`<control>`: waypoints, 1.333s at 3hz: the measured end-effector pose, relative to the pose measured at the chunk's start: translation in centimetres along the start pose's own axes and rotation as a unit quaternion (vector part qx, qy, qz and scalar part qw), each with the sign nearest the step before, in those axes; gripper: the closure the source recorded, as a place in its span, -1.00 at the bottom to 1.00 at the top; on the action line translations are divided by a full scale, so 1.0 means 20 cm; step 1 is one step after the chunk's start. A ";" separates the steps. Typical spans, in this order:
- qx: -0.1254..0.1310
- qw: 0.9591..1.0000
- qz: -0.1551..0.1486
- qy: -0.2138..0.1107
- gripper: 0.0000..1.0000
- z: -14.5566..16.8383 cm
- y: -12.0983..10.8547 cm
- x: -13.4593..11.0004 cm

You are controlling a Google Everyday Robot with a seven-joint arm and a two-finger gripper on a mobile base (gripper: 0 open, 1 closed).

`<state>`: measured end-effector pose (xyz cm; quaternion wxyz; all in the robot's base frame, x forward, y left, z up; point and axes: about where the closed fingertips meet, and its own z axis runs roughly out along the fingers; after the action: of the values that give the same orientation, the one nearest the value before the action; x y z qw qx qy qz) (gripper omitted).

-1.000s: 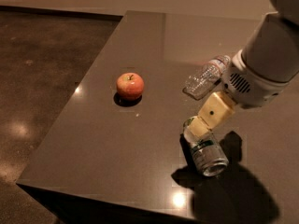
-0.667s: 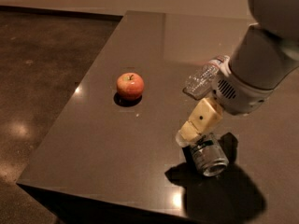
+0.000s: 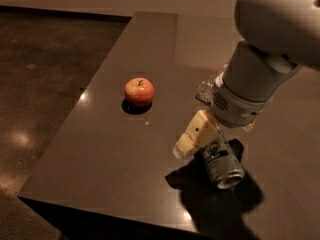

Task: Place 7up can upright

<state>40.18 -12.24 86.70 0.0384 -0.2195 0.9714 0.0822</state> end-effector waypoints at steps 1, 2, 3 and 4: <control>-0.003 1.000 0.010 0.006 -0.66 0.05 0.01 -0.02; -0.011 1.000 0.007 0.005 -0.20 0.06 0.03 -0.03; -0.018 1.000 0.000 0.002 0.26 0.06 0.04 -0.03; -0.018 0.999 -0.030 -0.036 0.73 0.00 0.05 -0.04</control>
Offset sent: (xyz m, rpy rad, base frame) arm 0.0031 0.0135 -0.0151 0.0345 0.0344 0.0016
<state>40.39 -11.09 86.99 0.0724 -0.2464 0.9606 0.1061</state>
